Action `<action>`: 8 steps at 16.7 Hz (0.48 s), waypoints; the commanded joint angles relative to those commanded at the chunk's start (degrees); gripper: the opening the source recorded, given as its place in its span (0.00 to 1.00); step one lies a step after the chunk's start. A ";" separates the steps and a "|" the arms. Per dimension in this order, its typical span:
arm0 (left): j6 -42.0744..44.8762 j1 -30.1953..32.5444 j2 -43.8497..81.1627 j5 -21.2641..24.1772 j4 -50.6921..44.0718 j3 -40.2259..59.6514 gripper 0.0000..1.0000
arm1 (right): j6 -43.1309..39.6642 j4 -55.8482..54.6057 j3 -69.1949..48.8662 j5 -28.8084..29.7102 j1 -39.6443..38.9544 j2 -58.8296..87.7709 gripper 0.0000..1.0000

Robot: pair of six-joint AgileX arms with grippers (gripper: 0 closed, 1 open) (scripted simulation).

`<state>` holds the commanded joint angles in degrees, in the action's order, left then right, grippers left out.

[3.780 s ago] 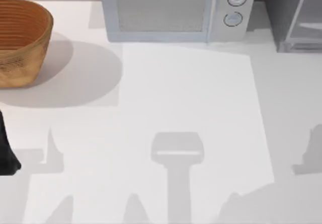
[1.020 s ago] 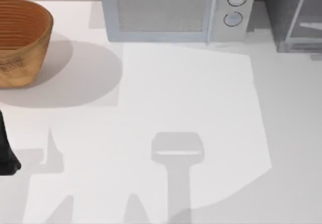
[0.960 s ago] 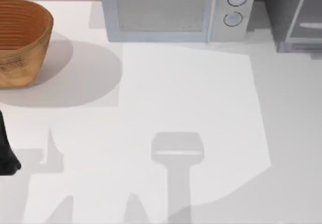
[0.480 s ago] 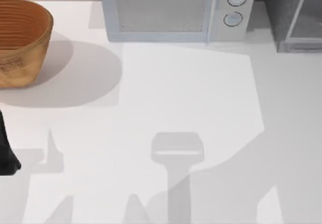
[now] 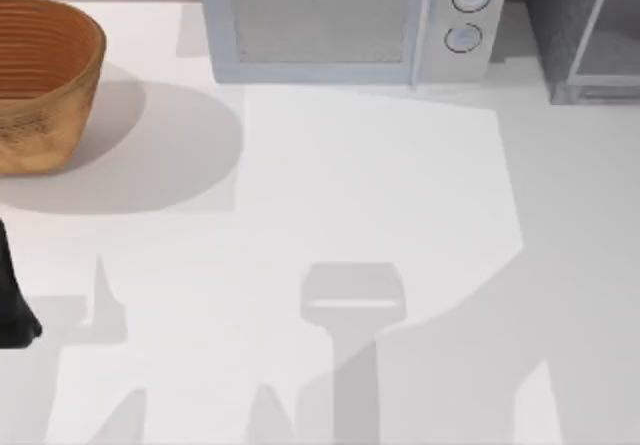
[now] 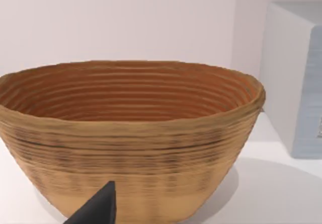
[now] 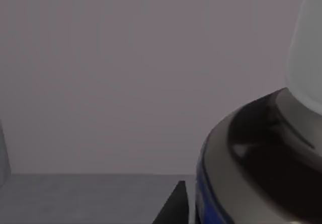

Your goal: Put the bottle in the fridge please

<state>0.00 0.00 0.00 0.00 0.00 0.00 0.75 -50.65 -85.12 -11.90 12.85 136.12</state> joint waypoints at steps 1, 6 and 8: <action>0.00 0.00 0.00 0.00 0.00 0.00 1.00 | 0.00 0.00 0.00 0.00 0.00 0.00 0.16; 0.00 0.00 0.00 0.00 0.00 0.00 1.00 | 0.00 0.00 0.00 0.00 0.00 0.00 0.53; 0.00 0.00 0.00 0.00 0.00 0.00 1.00 | 0.00 0.00 0.00 0.00 0.00 0.00 0.68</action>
<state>0.00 0.00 0.00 0.00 0.00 0.00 0.75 -50.65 -85.12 -11.90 12.85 136.12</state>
